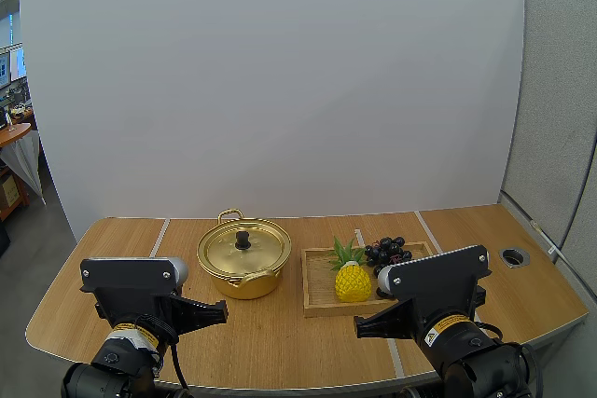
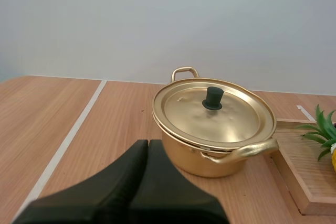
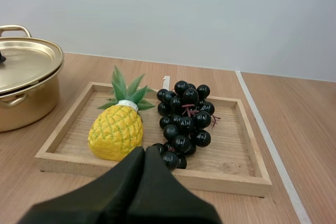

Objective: Open the pot, put the grape inside, and close it

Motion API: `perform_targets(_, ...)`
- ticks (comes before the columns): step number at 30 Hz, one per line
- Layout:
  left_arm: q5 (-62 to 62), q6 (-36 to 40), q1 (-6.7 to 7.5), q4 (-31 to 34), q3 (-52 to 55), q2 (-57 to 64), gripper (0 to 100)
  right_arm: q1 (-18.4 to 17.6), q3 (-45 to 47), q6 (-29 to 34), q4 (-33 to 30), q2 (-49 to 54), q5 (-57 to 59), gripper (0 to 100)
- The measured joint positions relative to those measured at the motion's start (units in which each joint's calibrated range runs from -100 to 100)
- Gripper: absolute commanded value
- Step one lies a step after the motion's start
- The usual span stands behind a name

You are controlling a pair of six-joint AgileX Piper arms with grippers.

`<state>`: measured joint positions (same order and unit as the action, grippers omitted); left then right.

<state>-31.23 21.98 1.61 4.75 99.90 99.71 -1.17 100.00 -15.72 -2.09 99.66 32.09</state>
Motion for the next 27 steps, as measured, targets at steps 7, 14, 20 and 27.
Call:
perform_targets(7, 0.0, -0.3, 0.0, 0.0, 0.0, 0.0, 1, 0.7, 0.0, 0.0, 1.2, 0.0, 0.0, 0)
perform_targets(14, 0.0, -0.3, 0.0, 0.0, 0.0, 0.0, 1, 0.7, 0.0, 0.0, 1.3, 0.0, 0.0, 0)
perform_targets(20, 0.0, -0.3, 0.0, 0.0, 0.0, 0.0, 1, 0.7, 0.0, 0.0, 1.3, 0.0, 0.0, 0)
perform_targets(27, -0.2, -0.3, 0.0, 0.0, 0.0, 0.0, 1, 0.7, -0.1, 0.0, 1.3, 0.0, 0.0, 0)
